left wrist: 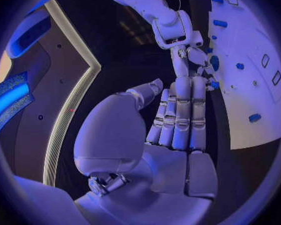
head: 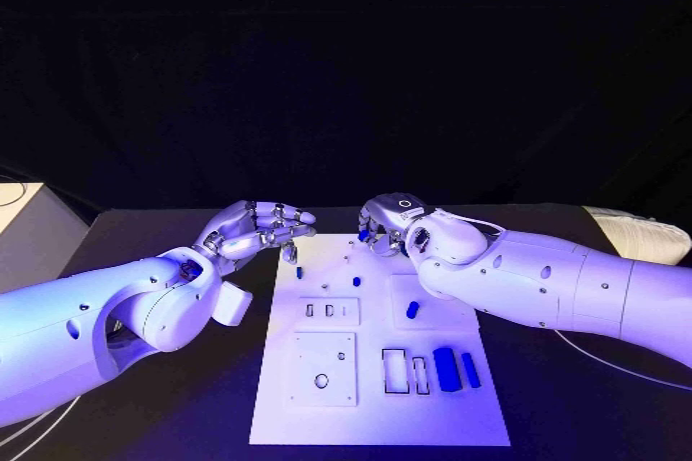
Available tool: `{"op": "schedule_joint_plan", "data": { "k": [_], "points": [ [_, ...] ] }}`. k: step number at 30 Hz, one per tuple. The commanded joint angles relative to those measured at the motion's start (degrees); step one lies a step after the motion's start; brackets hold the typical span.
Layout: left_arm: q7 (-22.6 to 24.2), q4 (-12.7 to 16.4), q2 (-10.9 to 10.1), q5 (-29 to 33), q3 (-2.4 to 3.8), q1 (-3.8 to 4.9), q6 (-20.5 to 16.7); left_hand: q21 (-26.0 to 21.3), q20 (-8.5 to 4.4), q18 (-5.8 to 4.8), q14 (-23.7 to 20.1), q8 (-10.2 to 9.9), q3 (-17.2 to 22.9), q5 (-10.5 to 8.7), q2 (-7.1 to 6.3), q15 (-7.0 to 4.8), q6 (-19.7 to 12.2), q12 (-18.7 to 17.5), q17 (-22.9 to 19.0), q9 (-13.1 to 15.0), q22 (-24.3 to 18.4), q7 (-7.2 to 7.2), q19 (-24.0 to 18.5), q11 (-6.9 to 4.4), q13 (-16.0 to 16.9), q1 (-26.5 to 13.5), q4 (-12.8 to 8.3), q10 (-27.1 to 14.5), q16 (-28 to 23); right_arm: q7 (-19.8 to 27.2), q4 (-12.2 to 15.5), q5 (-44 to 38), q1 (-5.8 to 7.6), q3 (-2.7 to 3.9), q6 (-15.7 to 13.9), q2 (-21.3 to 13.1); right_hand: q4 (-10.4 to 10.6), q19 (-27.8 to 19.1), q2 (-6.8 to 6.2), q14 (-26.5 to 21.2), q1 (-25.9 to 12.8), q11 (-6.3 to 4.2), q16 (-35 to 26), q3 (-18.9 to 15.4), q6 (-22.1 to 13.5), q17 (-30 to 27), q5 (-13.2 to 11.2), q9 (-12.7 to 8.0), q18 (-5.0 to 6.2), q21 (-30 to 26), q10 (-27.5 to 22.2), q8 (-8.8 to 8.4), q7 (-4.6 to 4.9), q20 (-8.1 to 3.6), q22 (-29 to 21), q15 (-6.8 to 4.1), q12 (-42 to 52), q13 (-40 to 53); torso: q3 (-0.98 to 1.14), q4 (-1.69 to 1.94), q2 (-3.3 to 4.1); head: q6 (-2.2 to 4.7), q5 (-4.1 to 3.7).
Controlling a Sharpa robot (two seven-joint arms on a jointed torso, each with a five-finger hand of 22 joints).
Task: Assemble the parts on the task board
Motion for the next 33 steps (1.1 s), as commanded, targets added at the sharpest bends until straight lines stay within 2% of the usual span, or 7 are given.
{"op": "schedule_joint_plan", "data": {
  "k": [1,5,7,24,28,33],
  "points": [
    [0.1,0.1,0.1,0.2,0.04,0.16,1.1,0.1,0.10,0.87,-0.4,-0.3,0.3,-0.06,-0.05,0.16,-0.3,-0.3,0.1,0.1,-0.1,0.11,0.1,0.12,0.0,0.0,-0.1,-0.3,-0.4,-0.2,-0.7,0.4,0.04,0.04,-0.5,0.6,0.3,0.2,-0.21,0.0,-0.4,0.12,0.3,0.0,-0.2,0.0,0.3,1.5,-0.84,0.3,-0.2,0.40,0.14,-0.08,0.0,-0.18,-0.3,0.0,-0.02,0.12,0.12,-0.02,0.11],
    [0.0,0.1,0.1,0.2,0.04,0.17,1.1,0.0,0.11,0.86,-0.5,-0.3,0.3,-0.06,-0.08,0.18,-0.3,-0.3,0.1,0.1,-0.1,0.13,0.1,0.14,0.1,-0.1,-0.1,-0.4,-0.4,-0.1,-1.6,0.4,0.00,0.03,-0.5,1.4,0.2,0.1,-0.39,0.0,-0.3,0.22,0.3,0.2,-0.5,-0.1,1.1,1.6,-0.80,0.2,-0.3,0.38,0.26,0.00,-0.1,-0.09,-0.4,0.0,0.05,-0.01,0.07,-0.14,0.34],
    [0.0,0.1,0.1,0.2,0.04,0.18,1.1,0.0,0.11,0.86,-0.5,-0.3,0.3,-0.06,-0.08,0.18,-0.3,-0.3,0.1,0.1,-0.1,0.13,0.1,0.14,0.1,-0.1,-0.1,-0.4,-0.4,-0.1,-1.9,0.5,-0.03,0.03,-0.5,1.7,0.1,0.1,-0.44,-0.1,-0.4,0.25,0.3,0.2,-0.5,-0.2,1.5,1.7,-0.81,0.2,-0.4,0.41,0.29,0.03,0.0,-0.06,-0.4,0.0,0.01,-0.06,0.06,-0.17,0.45],
    [-0.2,-0.3,0.6,0.2,0.04,0.19,1.2,0.0,0.11,0.86,-0.5,-0.3,0.3,-0.06,-0.08,0.18,-0.3,-0.3,0.1,0.1,-0.1,0.13,0.1,0.14,0.1,-0.1,-0.1,-0.4,-0.4,-0.2,-2.7,0.6,-0.13,0.02,0.3,2.9,0.2,0.1,-0.49,-0.1,-0.5,0.33,0.4,0.3,-0.7,-0.2,2.1,1.7,-0.80,0.1,-0.5,0.40,0.39,0.07,0.0,-0.01,-0.5,0.0,-0.10,0.00,0.05,-0.73,0.67],
    [-0.1,-0.3,0.7,0.3,0.04,0.19,1.2,0.0,0.11,0.86,-0.5,-0.3,0.3,-0.06,-0.08,0.18,-0.3,-0.3,0.1,0.1,-0.1,0.13,0.1,0.14,0.1,-0.1,-0.1,-0.4,-0.4,0.0,-3.0,1.0,-0.36,-0.02,0.8,3.3,0.2,0.0,-0.57,-0.1,-0.6,0.35,0.4,0.3,-0.7,-0.2,2.2,1.8,-0.76,0.0,-0.5,0.39,0.41,0.09,-0.2,0.01,-0.5,0.0,-0.03,-0.05,0.05,-0.84,0.89],
    [-0.1,-0.3,0.7,0.3,0.04,0.19,1.1,0.0,0.11,0.86,-0.5,-0.3,0.3,-0.06,-0.08,0.18,-0.3,-0.3,0.1,0.1,-0.1,0.13,0.1,0.14,0.1,-0.1,-0.1,-0.4,-0.4,0.1,-3.4,1.2,-0.65,-0.08,1.2,3.6,0.2,0.0,-0.57,-0.1,-0.6,0.35,0.4,0.3,-0.7,-0.2,2.2,1.8,-0.76,0.0,-0.5,0.39,0.41,0.09,-0.2,0.01,-0.5,0.0,-0.07,-0.04,0.04,-1.00,0.96]
  ]
}}
